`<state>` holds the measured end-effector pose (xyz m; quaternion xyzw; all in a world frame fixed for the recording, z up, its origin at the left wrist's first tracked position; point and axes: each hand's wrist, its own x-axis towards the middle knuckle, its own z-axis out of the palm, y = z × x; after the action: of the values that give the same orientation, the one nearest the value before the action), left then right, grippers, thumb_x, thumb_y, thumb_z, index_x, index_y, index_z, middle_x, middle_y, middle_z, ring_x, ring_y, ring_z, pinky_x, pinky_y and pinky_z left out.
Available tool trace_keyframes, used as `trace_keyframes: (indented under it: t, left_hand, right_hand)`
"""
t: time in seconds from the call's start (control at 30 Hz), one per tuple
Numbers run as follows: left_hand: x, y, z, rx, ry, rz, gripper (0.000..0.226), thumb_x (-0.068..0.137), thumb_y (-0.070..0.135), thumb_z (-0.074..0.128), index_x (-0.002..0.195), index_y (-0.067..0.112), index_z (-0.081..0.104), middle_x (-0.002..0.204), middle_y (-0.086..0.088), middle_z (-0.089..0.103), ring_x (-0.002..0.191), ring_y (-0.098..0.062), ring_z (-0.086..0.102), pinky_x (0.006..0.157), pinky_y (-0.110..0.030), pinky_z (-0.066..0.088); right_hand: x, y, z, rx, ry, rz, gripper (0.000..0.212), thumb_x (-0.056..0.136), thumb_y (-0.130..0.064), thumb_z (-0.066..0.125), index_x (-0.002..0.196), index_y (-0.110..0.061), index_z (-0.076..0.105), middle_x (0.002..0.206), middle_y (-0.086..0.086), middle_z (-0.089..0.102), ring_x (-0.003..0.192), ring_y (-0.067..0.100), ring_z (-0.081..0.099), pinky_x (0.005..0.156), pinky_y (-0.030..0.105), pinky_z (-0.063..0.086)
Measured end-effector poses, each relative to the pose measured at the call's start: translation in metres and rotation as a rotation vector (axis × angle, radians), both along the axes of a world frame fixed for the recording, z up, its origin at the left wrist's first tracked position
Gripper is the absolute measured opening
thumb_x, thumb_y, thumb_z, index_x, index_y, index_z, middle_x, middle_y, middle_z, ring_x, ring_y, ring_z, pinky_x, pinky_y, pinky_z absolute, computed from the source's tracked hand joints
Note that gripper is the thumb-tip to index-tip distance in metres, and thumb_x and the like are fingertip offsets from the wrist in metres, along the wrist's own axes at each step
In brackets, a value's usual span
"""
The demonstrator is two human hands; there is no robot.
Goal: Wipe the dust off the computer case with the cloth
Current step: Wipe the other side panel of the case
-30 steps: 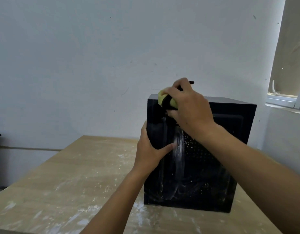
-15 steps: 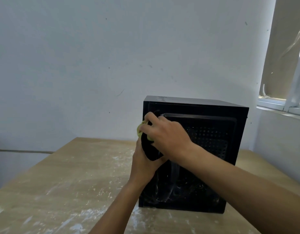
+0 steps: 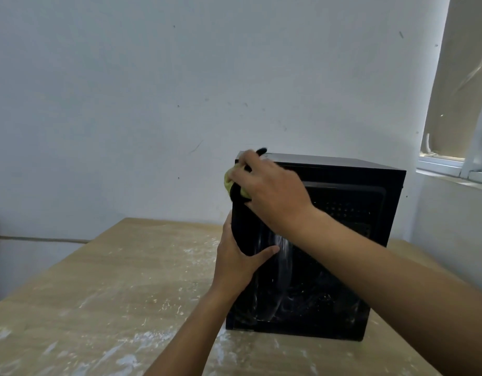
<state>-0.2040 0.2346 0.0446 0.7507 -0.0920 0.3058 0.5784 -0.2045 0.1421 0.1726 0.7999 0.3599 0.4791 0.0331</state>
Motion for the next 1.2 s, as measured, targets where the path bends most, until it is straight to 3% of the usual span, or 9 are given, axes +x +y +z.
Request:
trace_keyframes:
  t: [0.2, 0.33, 0.47, 0.7, 0.77, 0.83, 0.93, 1.03, 1.2]
  left_hand:
    - [0.006, 0.0, -0.004, 0.023, 0.01, 0.063, 0.044, 0.077, 0.011, 0.078, 0.114, 0.008, 0.055, 0.086, 0.008, 0.064, 0.077, 0.0, 0.063, 0.059, -0.011, 0.047]
    - [0.003, -0.001, 0.0, -0.001, -0.002, 0.011, 0.084, 0.067, 0.027, 0.088, 0.135, 0.027, 0.04, 0.11, 0.016, 0.063, 0.097, 0.009, 0.06, 0.073, -0.01, 0.049]
    - [0.001, -0.003, -0.001, -0.001, 0.014, 0.003, 0.102, 0.063, 0.044, 0.089, 0.145, 0.029, 0.031, 0.131, 0.018, 0.053, 0.12, 0.001, 0.052, 0.091, -0.01, 0.045]
    - [0.002, -0.01, -0.005, -0.015, 0.017, 0.001, 0.111, 0.063, 0.047, 0.088, 0.151, 0.027, 0.023, 0.143, 0.012, 0.047, 0.13, -0.005, 0.045, 0.107, -0.027, 0.043]
    - [0.002, -0.01, -0.004, -0.013, 0.013, 0.003, 0.109, 0.063, 0.045, 0.088, 0.151, 0.027, 0.025, 0.141, 0.013, 0.048, 0.128, -0.004, 0.046, 0.104, -0.022, 0.043]
    - [0.001, -0.011, -0.003, -0.016, 0.007, -0.002, 0.105, 0.064, 0.043, 0.088, 0.149, 0.027, 0.028, 0.135, 0.02, 0.05, 0.122, 0.003, 0.048, 0.097, -0.012, 0.044]
    - [0.003, -0.01, 0.0, 0.014, -0.015, 0.006, 0.091, 0.064, 0.041, 0.088, 0.139, 0.03, 0.038, 0.122, 0.027, 0.053, 0.11, 0.011, 0.053, 0.085, -0.009, 0.047]
    - [0.003, -0.011, 0.001, 0.016, -0.029, 0.013, 0.076, 0.07, 0.038, 0.08, 0.135, 0.023, 0.043, 0.109, 0.015, 0.063, 0.096, 0.0, 0.063, 0.07, -0.012, 0.05]
    - [0.003, -0.008, -0.002, 0.038, -0.044, 0.022, 0.069, 0.081, 0.013, 0.076, 0.13, 0.039, 0.036, 0.101, 0.014, 0.065, 0.088, 0.006, 0.064, 0.068, -0.009, 0.048]
  right_hand:
    - [-0.005, -0.003, -0.055, -0.171, 0.027, -0.051, 0.027, 0.064, -0.005, 0.077, 0.087, -0.015, 0.067, 0.098, 0.006, 0.058, 0.056, 0.018, 0.05, 0.038, 0.023, 0.022]
    - [-0.007, -0.012, -0.039, -0.109, 0.088, -0.083, 0.028, 0.068, -0.006, 0.076, 0.093, -0.012, 0.065, 0.101, 0.008, 0.055, 0.062, 0.021, 0.053, 0.035, 0.026, 0.035]
    - [-0.013, -0.025, -0.004, -0.007, 0.094, -0.135, 0.034, 0.08, -0.014, 0.071, 0.112, -0.014, 0.06, 0.117, 0.008, 0.048, 0.077, 0.024, 0.058, 0.047, 0.032, 0.047]
    - [-0.015, -0.028, 0.013, -0.005, 0.09, -0.337, 0.03, 0.084, -0.021, 0.071, 0.109, -0.015, 0.056, 0.123, 0.006, 0.041, 0.061, 0.019, 0.044, 0.042, 0.025, 0.021]
    - [-0.017, -0.03, 0.006, -0.037, 0.105, -0.379, 0.032, 0.077, -0.022, 0.077, 0.101, -0.016, 0.058, 0.121, 0.007, 0.045, 0.057, 0.018, 0.041, 0.04, 0.024, 0.012]
    - [-0.023, -0.03, 0.002, -0.048, 0.11, -0.375, 0.03, 0.076, -0.021, 0.078, 0.099, -0.015, 0.06, 0.119, 0.008, 0.047, 0.058, 0.018, 0.044, 0.04, 0.025, 0.017]
    - [-0.033, -0.022, -0.007, -0.112, 0.17, -0.345, 0.016, 0.092, -0.015, 0.057, 0.107, -0.011, 0.054, 0.129, 0.011, 0.038, 0.076, 0.023, 0.056, 0.053, 0.031, 0.034]
    - [-0.043, -0.015, -0.028, -0.198, 0.275, -0.336, 0.018, 0.095, -0.007, 0.043, 0.111, -0.008, 0.052, 0.131, 0.012, 0.035, 0.086, 0.026, 0.059, 0.06, 0.032, 0.035]
    - [-0.039, -0.019, -0.053, -0.19, 0.339, -0.364, 0.011, 0.093, -0.011, 0.052, 0.103, -0.012, 0.057, 0.119, 0.008, 0.042, 0.068, 0.019, 0.05, 0.048, 0.03, 0.029]
